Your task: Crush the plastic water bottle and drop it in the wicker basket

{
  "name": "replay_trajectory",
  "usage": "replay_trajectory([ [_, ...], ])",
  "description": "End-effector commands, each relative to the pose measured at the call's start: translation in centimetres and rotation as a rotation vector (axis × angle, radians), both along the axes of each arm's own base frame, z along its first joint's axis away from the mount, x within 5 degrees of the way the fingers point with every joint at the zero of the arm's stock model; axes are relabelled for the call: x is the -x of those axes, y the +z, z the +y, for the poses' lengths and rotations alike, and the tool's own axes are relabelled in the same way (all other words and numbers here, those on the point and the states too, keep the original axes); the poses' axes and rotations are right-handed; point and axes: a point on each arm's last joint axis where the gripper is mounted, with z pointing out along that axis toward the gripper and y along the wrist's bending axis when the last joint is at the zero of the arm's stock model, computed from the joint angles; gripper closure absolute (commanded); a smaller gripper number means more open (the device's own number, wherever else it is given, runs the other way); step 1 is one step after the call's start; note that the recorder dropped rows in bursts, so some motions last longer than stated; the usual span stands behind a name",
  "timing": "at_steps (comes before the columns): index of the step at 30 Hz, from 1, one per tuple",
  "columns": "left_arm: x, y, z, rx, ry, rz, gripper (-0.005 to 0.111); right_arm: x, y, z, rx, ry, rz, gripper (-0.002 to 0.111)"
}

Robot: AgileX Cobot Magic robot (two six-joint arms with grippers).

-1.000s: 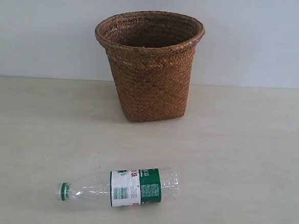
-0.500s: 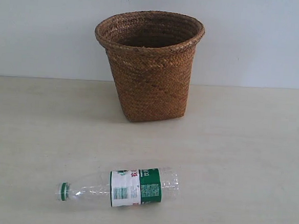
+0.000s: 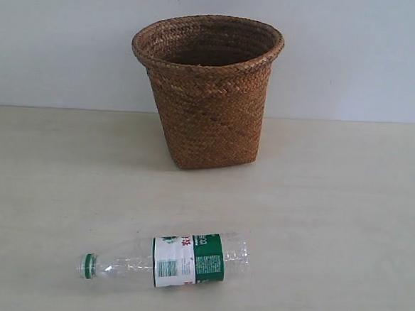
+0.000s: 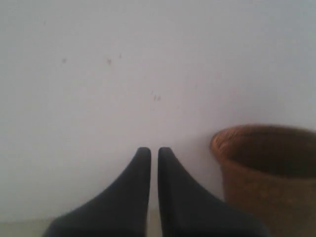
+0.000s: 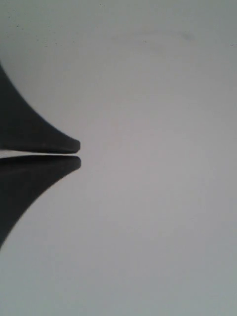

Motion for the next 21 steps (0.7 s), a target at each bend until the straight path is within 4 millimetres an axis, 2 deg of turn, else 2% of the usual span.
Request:
replay_trajectory([
  [1, -3.8, -0.7, 0.6, -0.097, 0.086, 0.247, 0.102, -1.9, 2.9, 0.1, 0.045, -0.025, 0.055, 0.108],
  [6, -6.4, -1.8, 0.0, -0.276, 0.098, 0.463, 0.102, -5.7, 5.5, 0.2, 0.095, -0.038, 0.184, 0.108],
  [11, -8.0, -2.7, -1.8, -0.422, 0.05, 0.683, 0.102, -11.1, 6.3, 0.4, 0.233, -0.054, 0.485, 0.108],
  [17, -9.0, -2.9, -5.0, -0.561, -0.159, 0.824, 0.102, -16.2, 4.9, 0.4, 0.361, -0.061, 0.806, 0.108],
  [21, -9.5, -3.6, -6.3, -0.608, -0.324, 0.865, 0.102, -18.7, 3.5, 1.6, 0.504, 0.017, 0.994, 0.108],
])
